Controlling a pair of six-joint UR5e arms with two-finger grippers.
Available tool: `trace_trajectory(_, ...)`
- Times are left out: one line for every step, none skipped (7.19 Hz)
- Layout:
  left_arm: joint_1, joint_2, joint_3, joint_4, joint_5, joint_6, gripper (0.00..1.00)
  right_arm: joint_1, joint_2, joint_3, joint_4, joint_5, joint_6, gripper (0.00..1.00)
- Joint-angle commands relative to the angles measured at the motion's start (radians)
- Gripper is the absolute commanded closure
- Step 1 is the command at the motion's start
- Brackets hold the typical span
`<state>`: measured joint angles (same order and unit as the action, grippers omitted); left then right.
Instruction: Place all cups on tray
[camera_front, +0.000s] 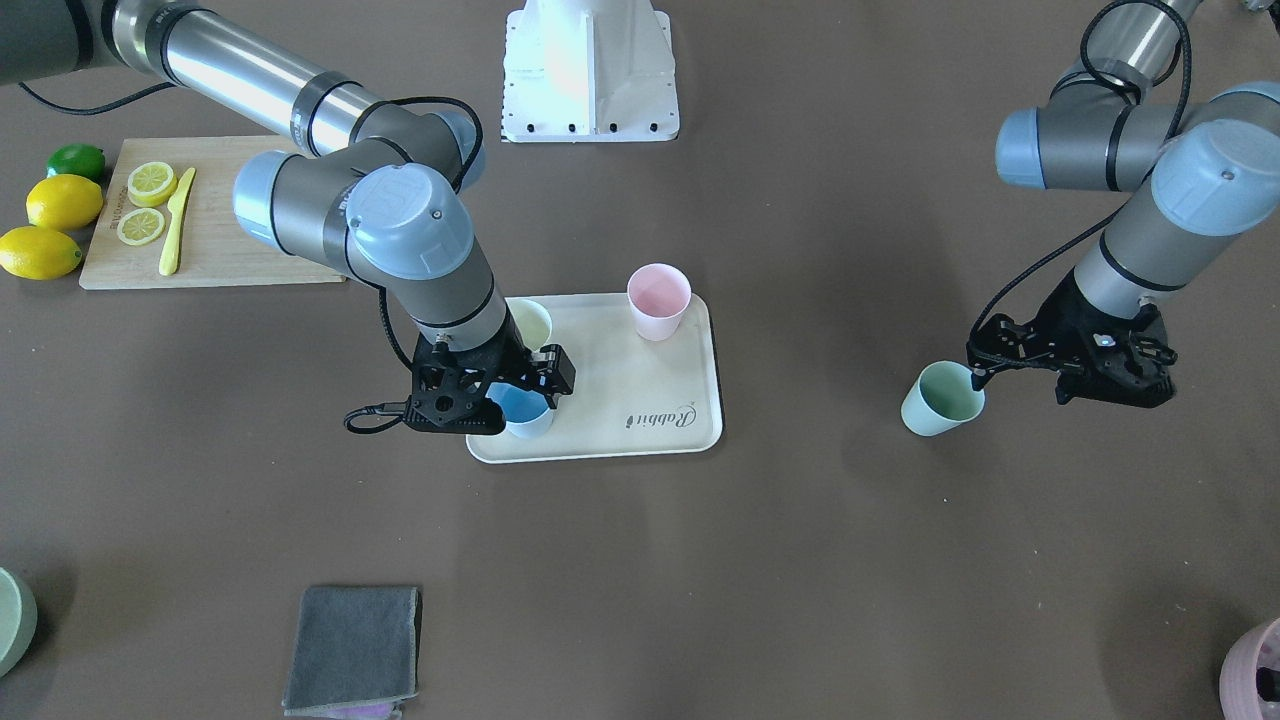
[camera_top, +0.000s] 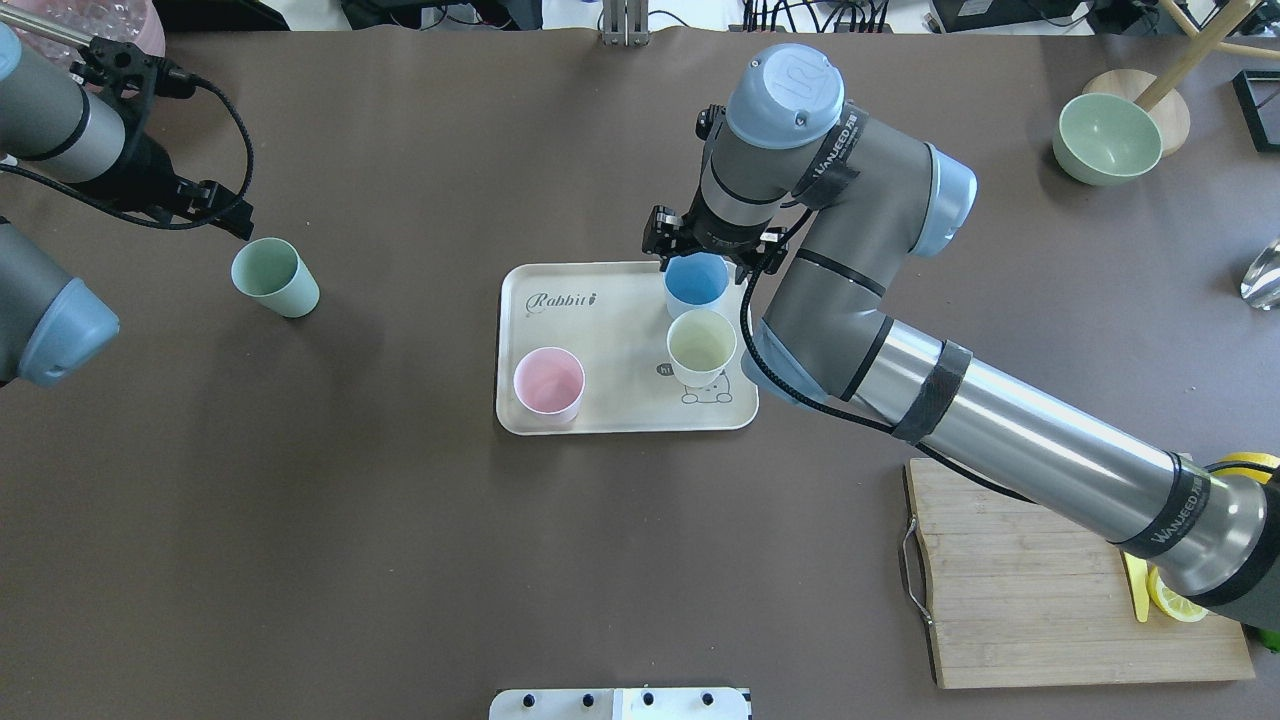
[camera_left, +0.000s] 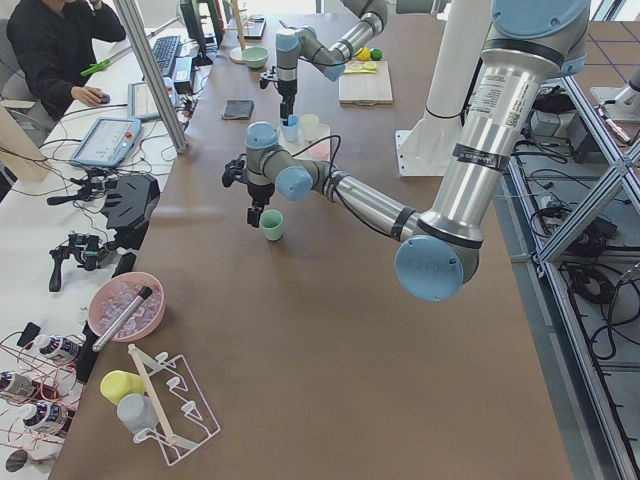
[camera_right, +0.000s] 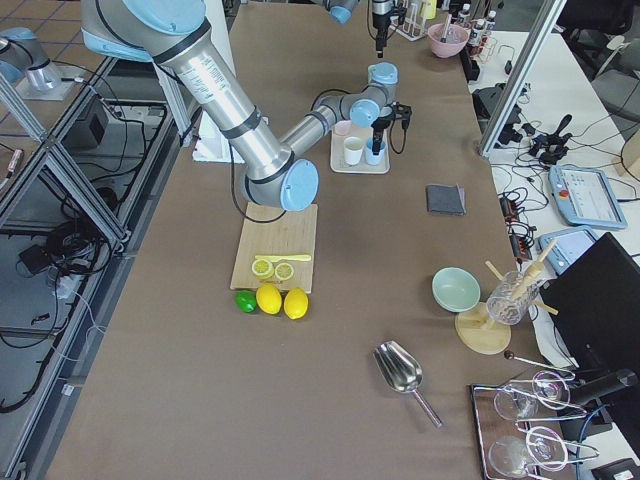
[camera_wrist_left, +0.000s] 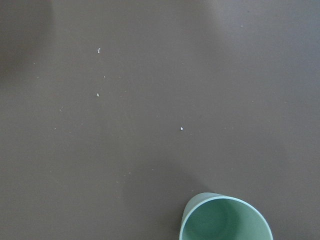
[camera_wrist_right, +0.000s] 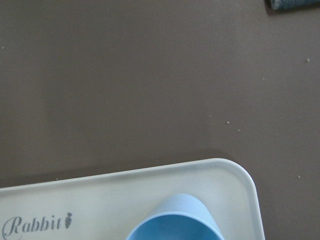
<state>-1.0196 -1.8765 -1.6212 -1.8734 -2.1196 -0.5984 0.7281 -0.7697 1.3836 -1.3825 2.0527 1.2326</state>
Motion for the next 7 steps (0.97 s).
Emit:
trace_trajectory(0.007,0.000,0.093,-0.113,0.001,-0.021,0.03,0.054,0.000,0.012,-0.003,0.061,-0.002,0.00)
trace_trajectory(0.015,0.000,0.121,-0.151,0.001,-0.040,0.03,0.071,-0.003,0.026,-0.007,0.069,-0.007,0.00)
trace_trajectory(0.028,0.000,0.127,-0.177,0.000,-0.070,0.03,0.085,-0.003,0.049,-0.057,0.079,-0.019,0.00)
trace_trajectory(0.042,0.000,0.126,-0.179,0.000,-0.083,0.03,0.099,-0.006,0.083,-0.100,0.084,-0.021,0.00)
trace_trajectory(0.047,0.000,0.112,-0.184,0.000,-0.125,0.03,0.117,-0.009,0.109,-0.140,0.107,-0.039,0.00)
trace_trajectory(0.071,0.000,0.119,-0.219,0.006,-0.153,0.18,0.135,-0.019,0.141,-0.179,0.124,-0.054,0.00)
trace_trajectory(0.082,0.008,0.119,-0.234,0.010,-0.155,0.99,0.155,-0.043,0.176,-0.206,0.129,-0.083,0.00)
